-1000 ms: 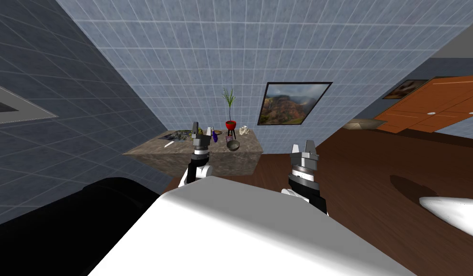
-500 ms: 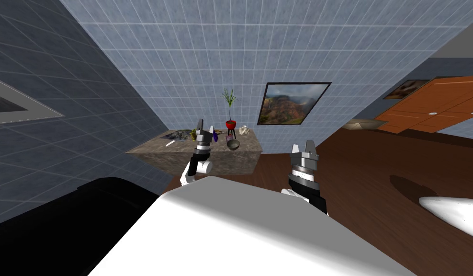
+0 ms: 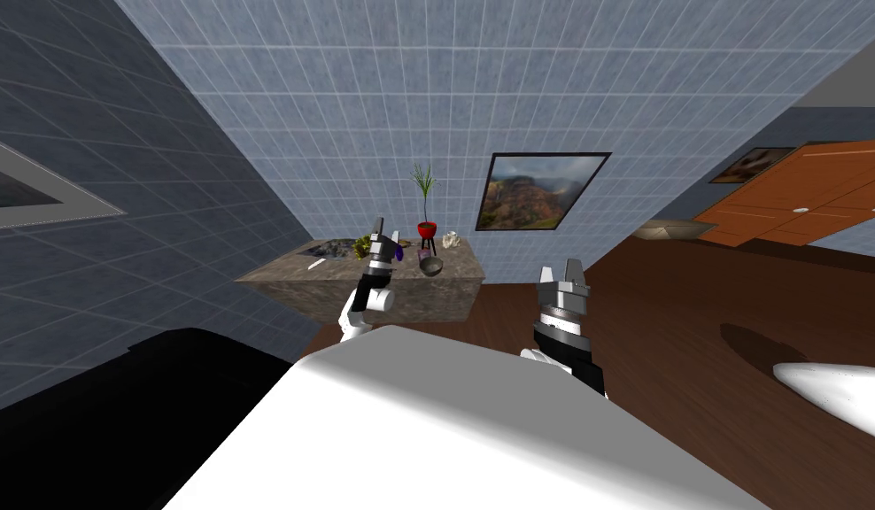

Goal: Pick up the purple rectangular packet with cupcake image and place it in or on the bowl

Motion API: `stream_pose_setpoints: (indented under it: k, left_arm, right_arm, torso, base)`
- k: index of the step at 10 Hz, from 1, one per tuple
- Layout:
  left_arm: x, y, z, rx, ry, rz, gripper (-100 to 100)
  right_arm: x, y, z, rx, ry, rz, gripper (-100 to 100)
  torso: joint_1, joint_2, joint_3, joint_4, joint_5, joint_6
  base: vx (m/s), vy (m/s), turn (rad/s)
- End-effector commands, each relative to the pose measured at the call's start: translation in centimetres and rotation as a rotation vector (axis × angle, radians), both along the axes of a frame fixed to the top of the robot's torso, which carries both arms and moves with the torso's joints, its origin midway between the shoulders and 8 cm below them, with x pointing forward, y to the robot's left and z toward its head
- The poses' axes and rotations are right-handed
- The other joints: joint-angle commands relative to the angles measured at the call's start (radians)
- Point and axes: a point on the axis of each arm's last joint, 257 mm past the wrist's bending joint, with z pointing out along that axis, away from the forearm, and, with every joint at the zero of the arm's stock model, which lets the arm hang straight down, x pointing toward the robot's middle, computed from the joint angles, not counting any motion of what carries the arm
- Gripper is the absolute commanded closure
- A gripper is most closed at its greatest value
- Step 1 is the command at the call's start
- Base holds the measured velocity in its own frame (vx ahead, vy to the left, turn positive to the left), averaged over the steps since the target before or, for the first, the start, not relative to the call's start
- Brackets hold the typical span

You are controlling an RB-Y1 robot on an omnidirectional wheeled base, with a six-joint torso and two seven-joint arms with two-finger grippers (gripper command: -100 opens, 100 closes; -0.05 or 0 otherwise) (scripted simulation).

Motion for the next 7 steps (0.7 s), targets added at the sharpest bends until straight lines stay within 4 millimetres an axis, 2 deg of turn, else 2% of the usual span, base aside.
stream_pose_setpoints:
  k: [1, 3, 4, 7]
  left_arm:
    - [1.6, 0.6, -0.1, 0.000, 0.029, 0.006, -100]
    - [2.4, 0.5, -0.3, -0.003, 0.057, 0.004, -100]
    - [3.7, 0.9, -0.1, -0.006, 0.072, 0.009, -100]
    - [6.0, 1.3, -0.7, -0.015, 0.136, 0.015, -100]
  right_arm:
    - [0.0, 0.0, 0.0, 0.000, 0.000, 0.000, 0]
    - [0.0, 0.0, 0.0, 0.000, 0.000, 0.000, 0]
    - [0.0, 0.0, 0.0, 0.000, 0.000, 0.000, 0]
    - [0.0, 0.0, 0.0, 0.000, 0.000, 0.000, 0]
  torso:
    - [0.000, 0.000, 0.000, 0.000, 0.000, 0.000]
    - [0.000, 0.000, 0.000, 0.000, 0.000, 0.000]
    - [0.000, 0.000, 0.000, 0.000, 0.000, 0.000]
    - [0.000, 0.000, 0.000, 0.000, 0.000, 0.000]
  base:
    - [-0.022, -0.013, 0.001]
    - [-0.014, -0.007, 0.000]
    - [-0.016, -0.007, -0.002]
    - [-0.017, -0.009, -0.004]
